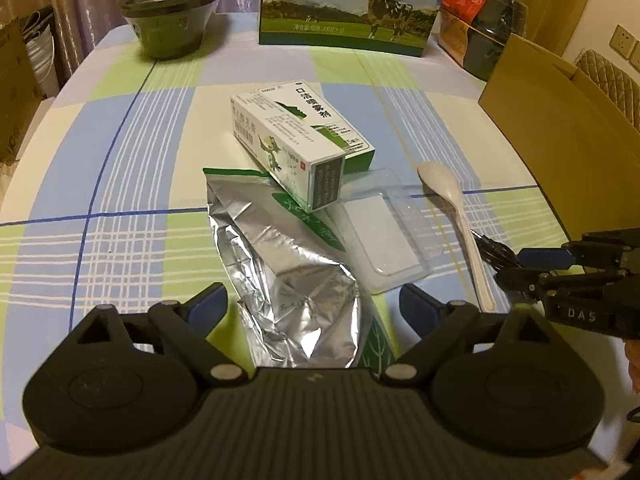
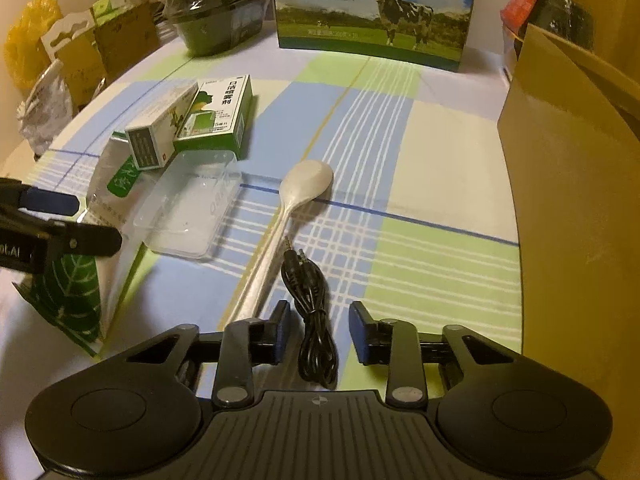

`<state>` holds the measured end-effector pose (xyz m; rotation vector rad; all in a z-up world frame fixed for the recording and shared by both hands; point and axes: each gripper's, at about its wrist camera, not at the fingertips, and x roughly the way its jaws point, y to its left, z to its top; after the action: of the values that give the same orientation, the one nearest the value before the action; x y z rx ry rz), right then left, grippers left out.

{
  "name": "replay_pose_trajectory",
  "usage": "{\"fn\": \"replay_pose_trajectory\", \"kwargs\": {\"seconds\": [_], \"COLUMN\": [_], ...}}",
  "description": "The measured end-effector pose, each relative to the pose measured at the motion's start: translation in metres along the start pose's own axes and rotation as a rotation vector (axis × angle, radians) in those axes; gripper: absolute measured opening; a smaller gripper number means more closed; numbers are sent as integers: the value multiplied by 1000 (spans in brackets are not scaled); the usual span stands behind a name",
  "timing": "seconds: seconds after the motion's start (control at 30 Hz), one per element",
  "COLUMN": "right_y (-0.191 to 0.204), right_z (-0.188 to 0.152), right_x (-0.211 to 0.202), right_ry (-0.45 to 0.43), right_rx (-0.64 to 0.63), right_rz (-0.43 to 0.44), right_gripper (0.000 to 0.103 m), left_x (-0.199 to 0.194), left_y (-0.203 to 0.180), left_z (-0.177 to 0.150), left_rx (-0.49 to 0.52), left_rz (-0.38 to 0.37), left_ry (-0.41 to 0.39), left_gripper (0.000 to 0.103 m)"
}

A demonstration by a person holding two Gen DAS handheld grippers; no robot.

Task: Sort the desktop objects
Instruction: 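Grasp the black audio cable with the right tool while the left tool grasps the foil pouch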

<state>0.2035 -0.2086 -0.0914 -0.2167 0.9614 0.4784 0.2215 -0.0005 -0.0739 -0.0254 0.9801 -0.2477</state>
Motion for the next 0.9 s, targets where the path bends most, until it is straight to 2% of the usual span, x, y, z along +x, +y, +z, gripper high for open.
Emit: {"fn": "replay_pose_trajectory", "kwargs": {"seconds": [0.13, 0.23, 0.47, 0.7, 0.9], "right_y": [2, 4, 2, 11, 22], "right_z": [-1, -1, -8, -25, -55], "right_x": [0, -1, -8, -28, -54], "right_ry": [1, 1, 12, 29, 49], "right_rx": [-10, -9, 42, 69, 110], "right_rz": [-10, -18, -11, 12, 38], "right_gripper": [14, 11, 11, 10, 10], "left_x": [4, 7, -4, -29, -56], "left_y": [1, 0, -1, -16, -38], "left_z": [1, 1, -3, -30, -68], "left_rx": [-3, 13, 19, 59, 105], "left_rz": [-4, 19, 13, -4, -40], "left_ry": [11, 26, 50, 118, 170], "left_gripper": [82, 75, 58, 56, 56]}}
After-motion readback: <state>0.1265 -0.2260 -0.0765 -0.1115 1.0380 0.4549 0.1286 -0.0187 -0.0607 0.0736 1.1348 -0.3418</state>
